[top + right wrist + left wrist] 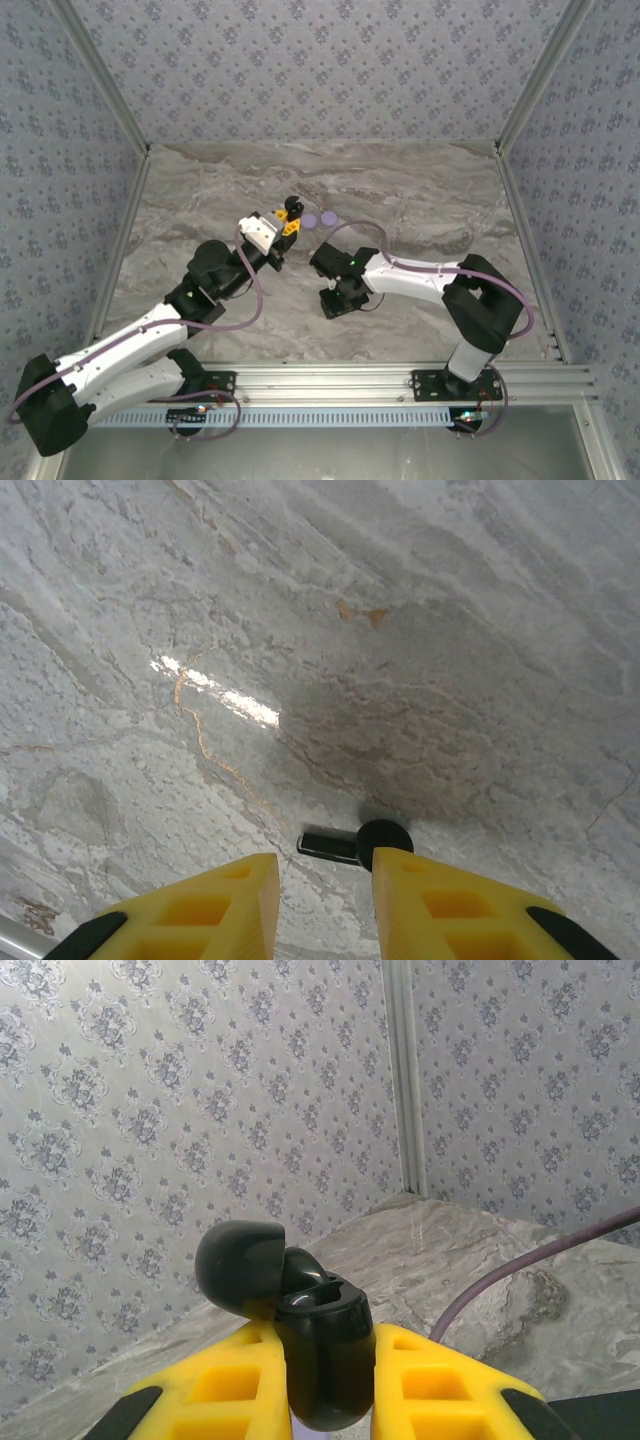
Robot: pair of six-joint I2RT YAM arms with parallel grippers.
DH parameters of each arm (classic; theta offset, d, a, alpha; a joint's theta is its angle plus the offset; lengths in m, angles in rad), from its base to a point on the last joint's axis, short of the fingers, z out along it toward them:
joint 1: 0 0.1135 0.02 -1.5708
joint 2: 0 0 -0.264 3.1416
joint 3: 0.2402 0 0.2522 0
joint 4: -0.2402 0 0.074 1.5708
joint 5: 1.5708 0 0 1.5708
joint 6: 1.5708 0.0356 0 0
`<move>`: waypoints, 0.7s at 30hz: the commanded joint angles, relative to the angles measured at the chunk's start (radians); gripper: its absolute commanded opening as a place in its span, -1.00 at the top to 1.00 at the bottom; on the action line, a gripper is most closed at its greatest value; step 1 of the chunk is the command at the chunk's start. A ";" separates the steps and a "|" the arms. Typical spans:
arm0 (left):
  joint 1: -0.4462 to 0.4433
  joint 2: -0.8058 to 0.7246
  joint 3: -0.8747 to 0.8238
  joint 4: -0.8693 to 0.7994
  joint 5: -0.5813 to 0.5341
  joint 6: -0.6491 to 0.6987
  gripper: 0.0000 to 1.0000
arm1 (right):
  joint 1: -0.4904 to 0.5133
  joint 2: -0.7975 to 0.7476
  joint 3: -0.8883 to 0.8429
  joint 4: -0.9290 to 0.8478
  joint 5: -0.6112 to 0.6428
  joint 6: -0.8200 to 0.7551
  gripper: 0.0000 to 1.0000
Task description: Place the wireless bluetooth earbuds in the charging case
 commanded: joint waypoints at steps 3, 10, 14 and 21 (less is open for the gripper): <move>-0.004 -0.003 0.007 0.016 -0.011 0.008 1.00 | 0.007 0.028 0.036 -0.026 0.000 -0.025 0.35; -0.005 -0.002 0.007 0.015 -0.012 0.009 1.00 | 0.004 0.043 0.051 -0.026 0.017 -0.045 0.35; -0.005 -0.003 0.005 0.015 -0.012 0.009 1.00 | 0.003 0.055 0.067 -0.021 0.021 -0.056 0.35; -0.004 -0.006 0.003 0.012 -0.017 0.011 1.00 | 0.005 0.037 0.081 -0.013 0.045 -0.054 0.33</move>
